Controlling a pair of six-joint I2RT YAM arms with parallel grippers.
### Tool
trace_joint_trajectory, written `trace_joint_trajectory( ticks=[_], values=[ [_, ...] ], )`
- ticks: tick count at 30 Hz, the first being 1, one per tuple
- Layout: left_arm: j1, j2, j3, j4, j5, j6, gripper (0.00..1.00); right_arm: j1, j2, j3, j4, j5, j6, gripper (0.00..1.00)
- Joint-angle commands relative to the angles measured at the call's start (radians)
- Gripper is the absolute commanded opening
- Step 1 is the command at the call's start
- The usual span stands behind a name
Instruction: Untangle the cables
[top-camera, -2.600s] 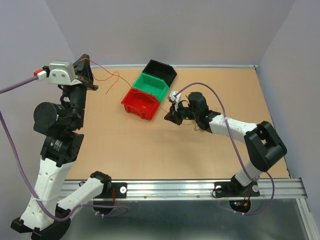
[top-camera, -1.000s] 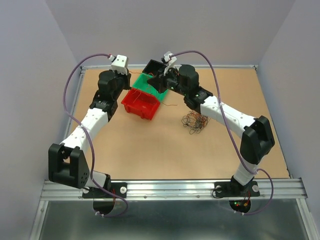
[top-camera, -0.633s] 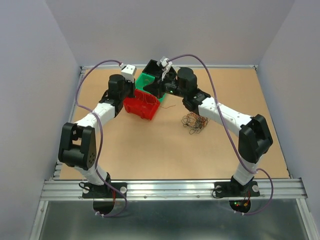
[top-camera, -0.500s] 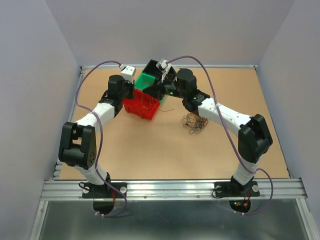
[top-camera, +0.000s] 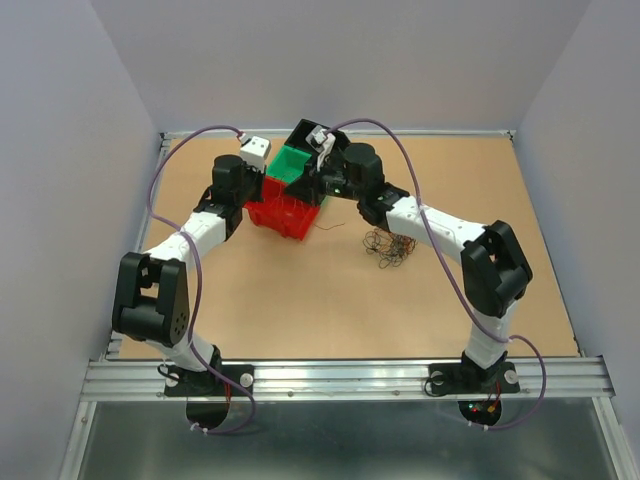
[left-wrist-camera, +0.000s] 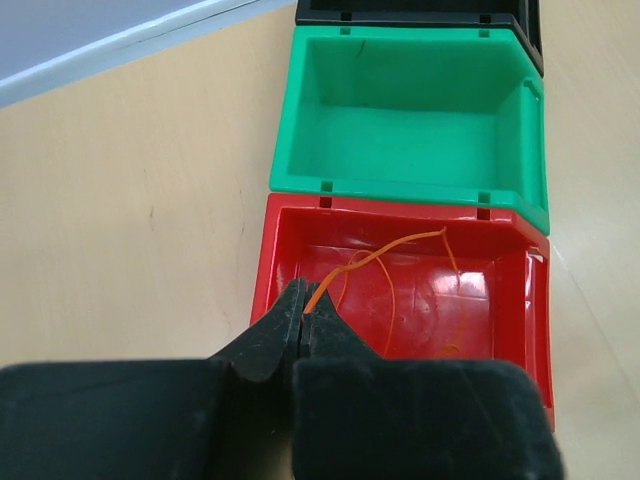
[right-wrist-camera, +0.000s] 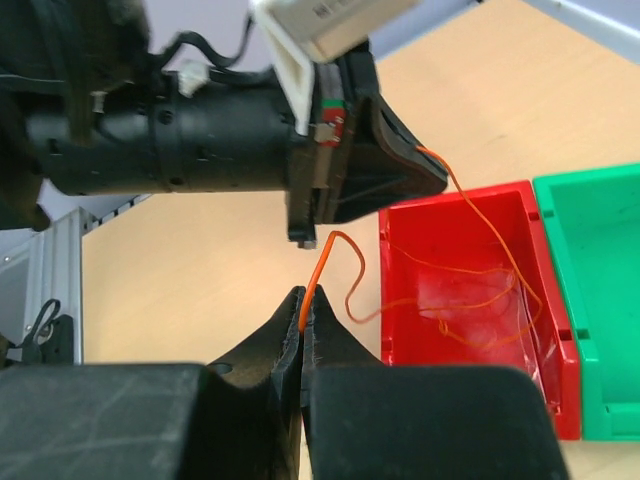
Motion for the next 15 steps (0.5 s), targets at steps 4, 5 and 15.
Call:
trace_joint_trajectory(
  ticks=[4,5,15],
  values=[
    [0.002,0.034,0.020,0.020,0.019,0.042,0.00,-0.043,0.058,0.069,0.080,0.033,0.044,0.01],
    [0.002,0.040,0.021,0.017,0.028,0.045,0.00,-0.048,0.069,0.085,0.080,0.034,0.047,0.01],
    [0.002,0.086,0.063,-0.012,0.046,0.068,0.26,-0.054,0.161,0.181,0.000,0.146,0.053,0.01]
  ],
)
